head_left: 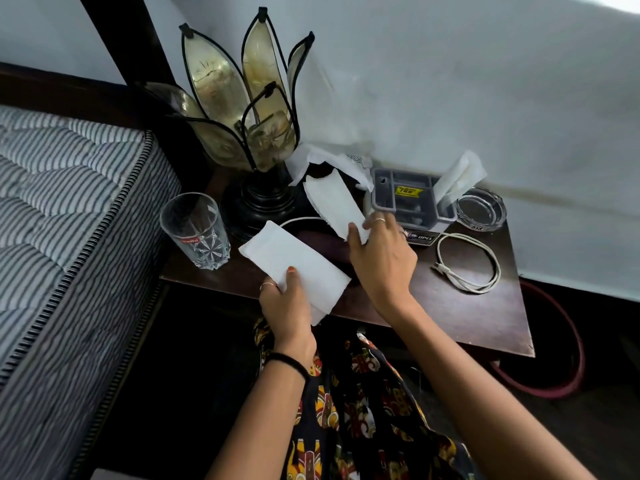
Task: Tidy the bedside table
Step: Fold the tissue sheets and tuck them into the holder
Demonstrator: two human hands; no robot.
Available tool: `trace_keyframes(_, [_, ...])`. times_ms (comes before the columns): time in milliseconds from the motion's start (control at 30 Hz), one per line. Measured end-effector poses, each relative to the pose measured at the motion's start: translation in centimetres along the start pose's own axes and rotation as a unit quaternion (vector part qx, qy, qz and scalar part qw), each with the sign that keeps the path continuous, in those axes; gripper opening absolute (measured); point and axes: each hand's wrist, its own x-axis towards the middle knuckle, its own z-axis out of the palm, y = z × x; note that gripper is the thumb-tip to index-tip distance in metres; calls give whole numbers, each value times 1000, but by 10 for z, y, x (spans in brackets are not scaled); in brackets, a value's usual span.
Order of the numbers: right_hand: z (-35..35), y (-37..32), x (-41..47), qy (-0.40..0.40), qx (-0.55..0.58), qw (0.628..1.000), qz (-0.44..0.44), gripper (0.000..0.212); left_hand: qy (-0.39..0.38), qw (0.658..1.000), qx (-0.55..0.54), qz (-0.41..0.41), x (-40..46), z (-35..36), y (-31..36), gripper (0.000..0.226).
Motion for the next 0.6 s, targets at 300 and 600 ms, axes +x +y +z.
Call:
trace_keyframes(300, [7, 3, 18, -120, 122, 959, 226, 33, -50, 999, -16, 1, -2, 1, 2, 7])
trace_keyframes(600, [-8, 8, 13, -38, 314, 939, 132, 19, -140, 984, -68, -85, -5, 6, 4, 6])
